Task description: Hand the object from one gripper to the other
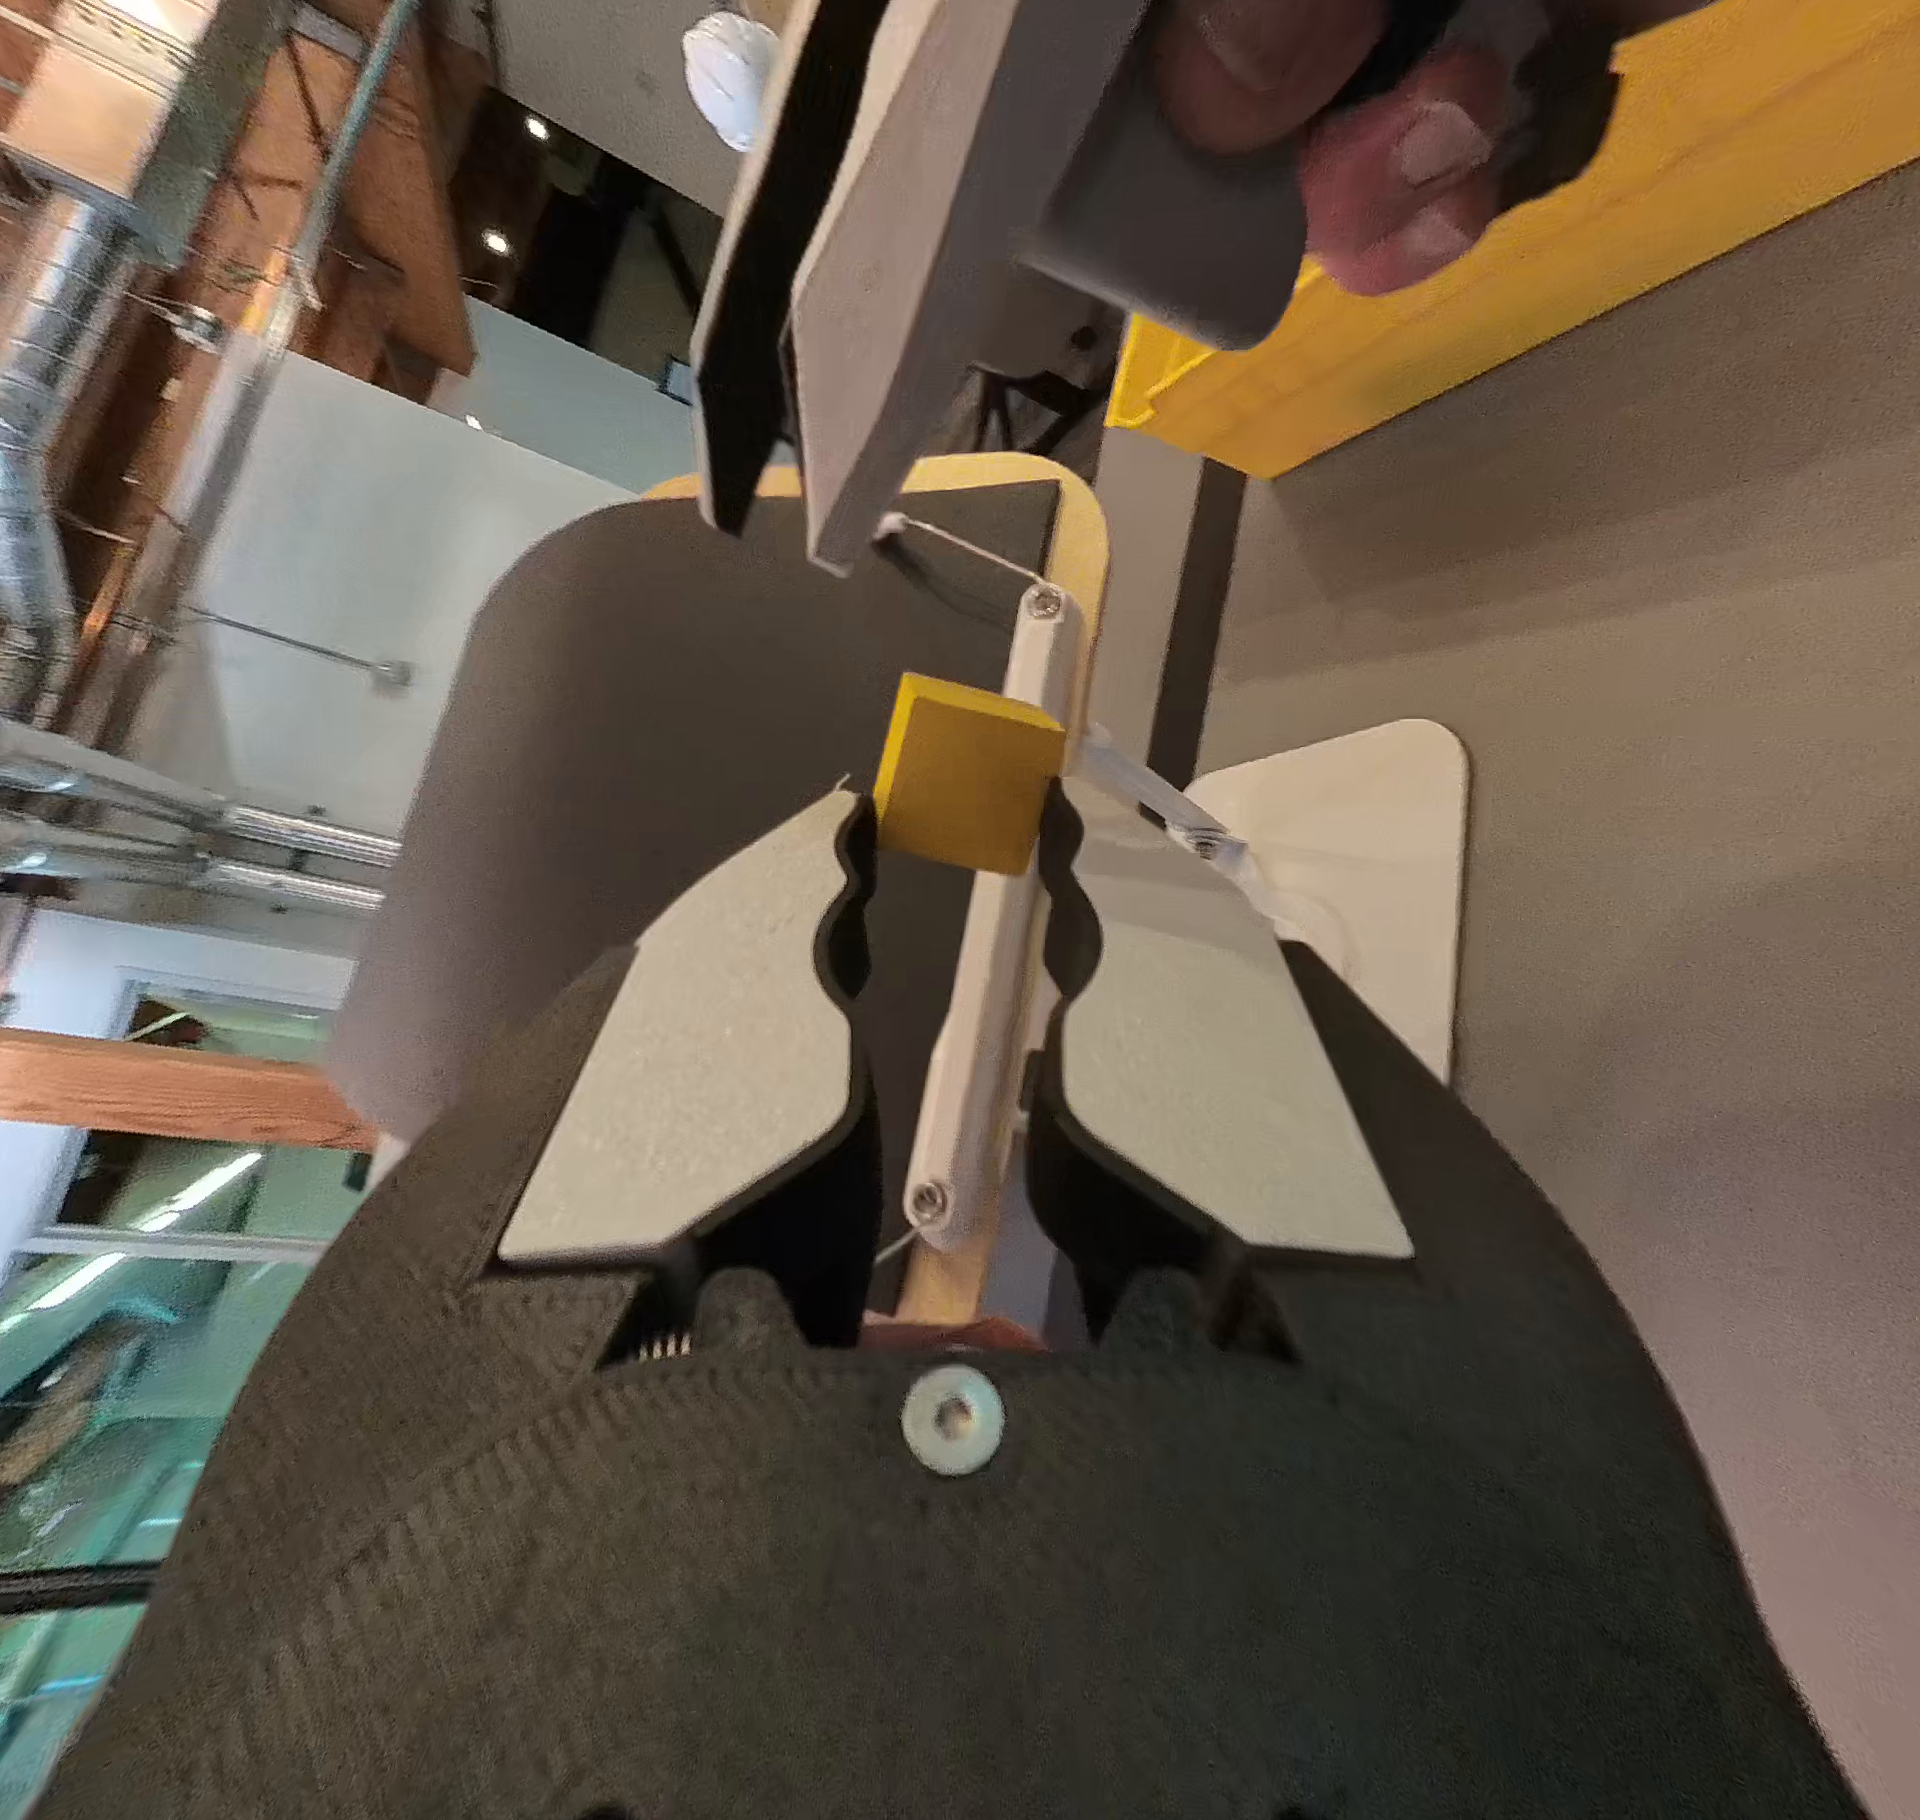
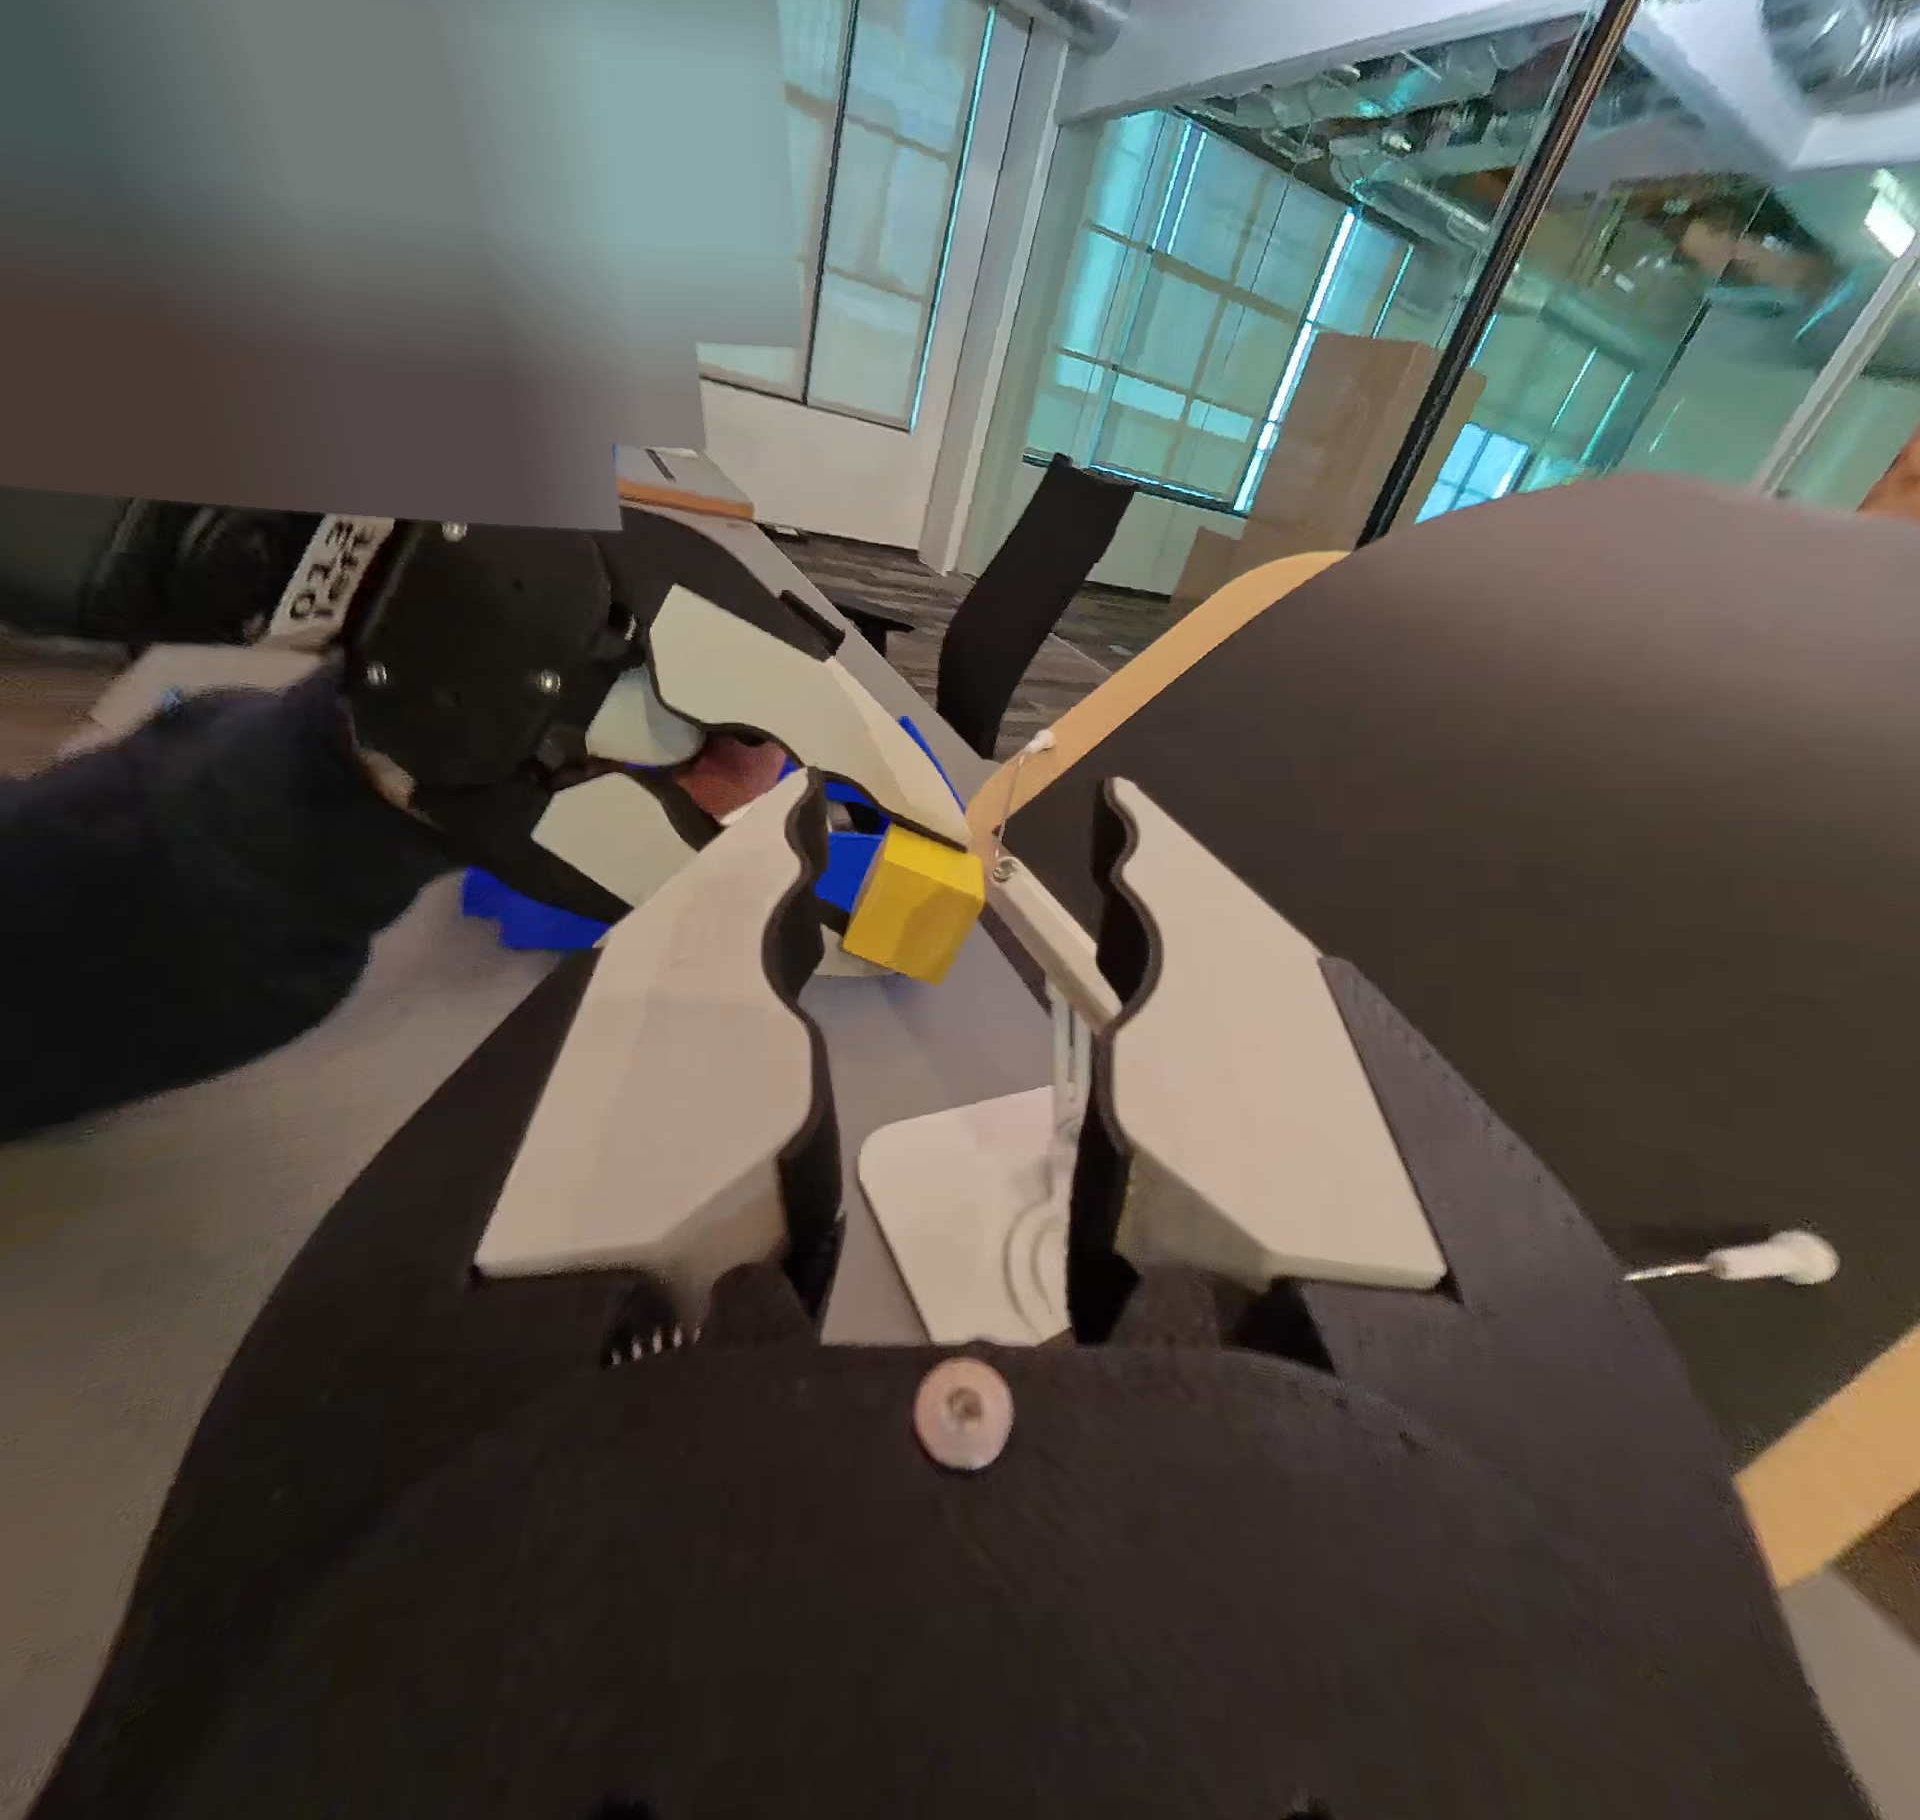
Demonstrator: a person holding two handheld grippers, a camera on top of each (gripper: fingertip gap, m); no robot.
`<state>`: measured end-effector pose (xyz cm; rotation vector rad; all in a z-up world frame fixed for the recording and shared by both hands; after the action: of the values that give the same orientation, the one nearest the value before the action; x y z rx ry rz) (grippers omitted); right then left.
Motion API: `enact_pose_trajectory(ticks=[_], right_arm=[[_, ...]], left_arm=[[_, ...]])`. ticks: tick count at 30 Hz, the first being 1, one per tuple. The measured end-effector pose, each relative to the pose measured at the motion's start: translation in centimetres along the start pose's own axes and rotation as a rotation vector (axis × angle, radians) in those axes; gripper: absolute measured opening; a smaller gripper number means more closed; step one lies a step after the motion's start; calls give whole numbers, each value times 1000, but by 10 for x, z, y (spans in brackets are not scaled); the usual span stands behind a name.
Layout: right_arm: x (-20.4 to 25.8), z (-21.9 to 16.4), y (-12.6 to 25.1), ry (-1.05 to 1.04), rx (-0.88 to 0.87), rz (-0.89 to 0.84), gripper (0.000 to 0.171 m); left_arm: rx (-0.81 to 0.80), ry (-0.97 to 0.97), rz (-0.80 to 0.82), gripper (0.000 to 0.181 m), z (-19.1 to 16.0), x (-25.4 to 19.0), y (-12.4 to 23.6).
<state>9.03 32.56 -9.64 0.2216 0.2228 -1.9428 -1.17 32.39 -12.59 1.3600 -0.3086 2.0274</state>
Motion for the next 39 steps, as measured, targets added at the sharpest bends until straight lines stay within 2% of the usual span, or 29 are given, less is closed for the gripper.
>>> enact_pose_trajectory(ticks=[15,20,31,39], right_arm=[[15,-17,-18,63,81,45,50],[22,-13,-18,204,111,30,55],[36,-13,-19,416,217,40,58],[57,-25,-23,656,296,126,65]], left_arm=[[38,62,-169,30,-17,-5,14],[15,141,-282,30,-19,-11,17],[-10,217,-419,30,-19,-21,20],[-73,332,-578,30,-21,-27,29]])
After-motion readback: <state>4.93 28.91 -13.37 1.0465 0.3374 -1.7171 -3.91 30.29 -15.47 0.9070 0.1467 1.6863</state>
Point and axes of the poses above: each gripper's, where its closed fingertips meet, y back along the fingers, z out of its top, x = y × z across the jaws, the point moved 6 cm from there along y, back along the fingers, and after that the axes turned 2 degrees about z, right-handed, at the moved point
